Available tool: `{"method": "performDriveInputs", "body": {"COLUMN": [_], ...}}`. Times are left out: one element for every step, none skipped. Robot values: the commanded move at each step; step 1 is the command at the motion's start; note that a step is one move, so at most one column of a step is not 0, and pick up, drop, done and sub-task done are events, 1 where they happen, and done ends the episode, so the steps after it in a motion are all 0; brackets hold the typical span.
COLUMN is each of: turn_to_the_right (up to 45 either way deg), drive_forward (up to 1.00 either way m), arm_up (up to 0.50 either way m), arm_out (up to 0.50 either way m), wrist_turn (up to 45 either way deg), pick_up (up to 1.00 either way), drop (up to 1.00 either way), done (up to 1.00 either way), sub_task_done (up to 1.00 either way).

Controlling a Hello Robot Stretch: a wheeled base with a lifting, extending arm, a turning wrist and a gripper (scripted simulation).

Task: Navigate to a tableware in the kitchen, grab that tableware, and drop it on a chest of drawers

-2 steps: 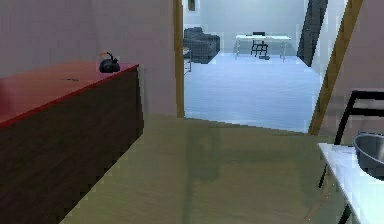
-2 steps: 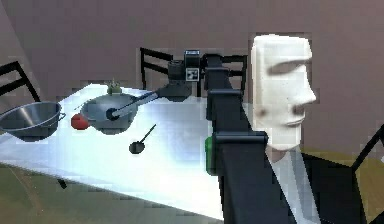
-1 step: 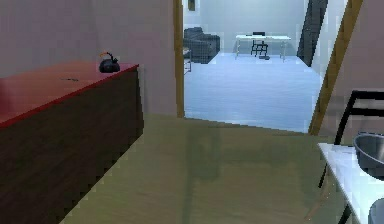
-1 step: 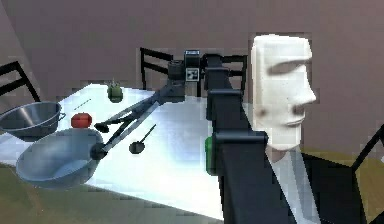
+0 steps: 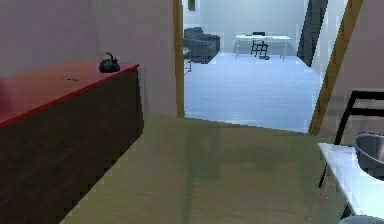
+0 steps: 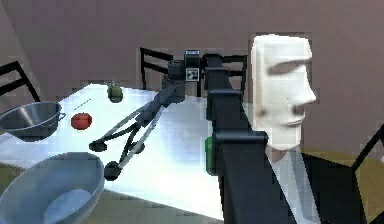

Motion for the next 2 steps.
{"method": "performDriveInputs", "body": {"turn_to_the_right": [0.0, 15.0], "drive_forward": [0.00, 0.00], "arm_up": [0.00, 0.00], "arm_out": [-0.34, 0.00], "wrist_turn": [0.0, 0.0], "pick_up": [0.00, 0.00], "drop": [0.00, 0.00], "done": [0.00, 0.00], "sub_task_done": [0.00, 0.00]}}
